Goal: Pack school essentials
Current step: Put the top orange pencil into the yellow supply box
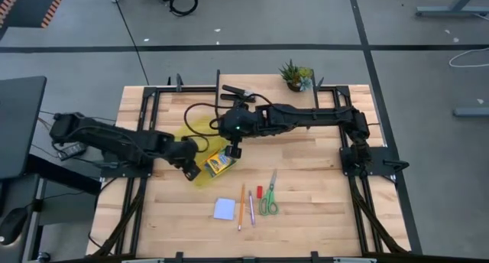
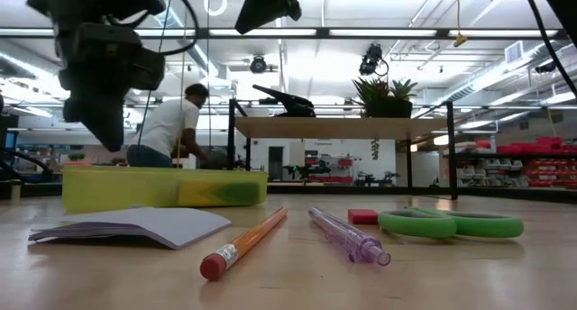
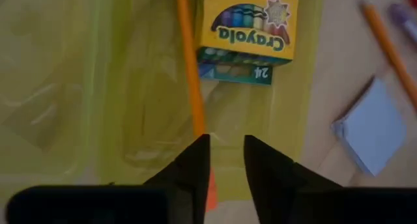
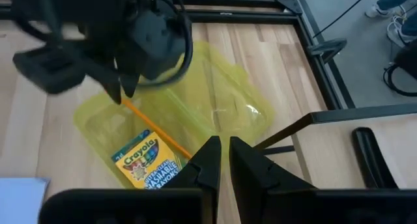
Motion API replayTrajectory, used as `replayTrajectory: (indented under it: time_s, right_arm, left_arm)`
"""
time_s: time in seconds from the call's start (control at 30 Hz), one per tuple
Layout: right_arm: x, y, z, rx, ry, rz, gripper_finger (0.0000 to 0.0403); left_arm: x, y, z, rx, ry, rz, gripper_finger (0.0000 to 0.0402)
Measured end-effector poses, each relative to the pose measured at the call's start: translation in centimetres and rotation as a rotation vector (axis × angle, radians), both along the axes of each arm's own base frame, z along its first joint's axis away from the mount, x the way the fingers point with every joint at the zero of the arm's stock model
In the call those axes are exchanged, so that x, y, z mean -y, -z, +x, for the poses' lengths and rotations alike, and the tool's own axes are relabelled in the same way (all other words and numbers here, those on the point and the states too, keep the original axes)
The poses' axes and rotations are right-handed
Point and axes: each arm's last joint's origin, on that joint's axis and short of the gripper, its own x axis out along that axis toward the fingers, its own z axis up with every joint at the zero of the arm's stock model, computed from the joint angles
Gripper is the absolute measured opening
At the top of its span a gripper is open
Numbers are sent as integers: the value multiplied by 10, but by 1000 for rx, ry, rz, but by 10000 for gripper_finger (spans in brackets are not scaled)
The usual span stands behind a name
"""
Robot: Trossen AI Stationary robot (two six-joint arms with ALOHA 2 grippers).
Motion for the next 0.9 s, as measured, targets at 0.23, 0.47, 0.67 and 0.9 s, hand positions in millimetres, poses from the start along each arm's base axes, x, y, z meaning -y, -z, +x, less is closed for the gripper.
replayTrajectory:
  time_s: [0.23,0.47,0.67,0.9]
  right_arm:
    - [0,2,0,-6,-2,1,39]
    - [-2,2,0,-3,-5,15,39]
    - [-2,2,0,-2,-2,17,39]
    - [-2,2,0,-1,-2,17,39]
  left_arm:
    - [4,11,24,-185,55,38,162]
    - [5,29,29,-289,111,74,172]
    - [3,28,28,-289,102,139,172]
    - [0,27,28,-282,99,234,172]
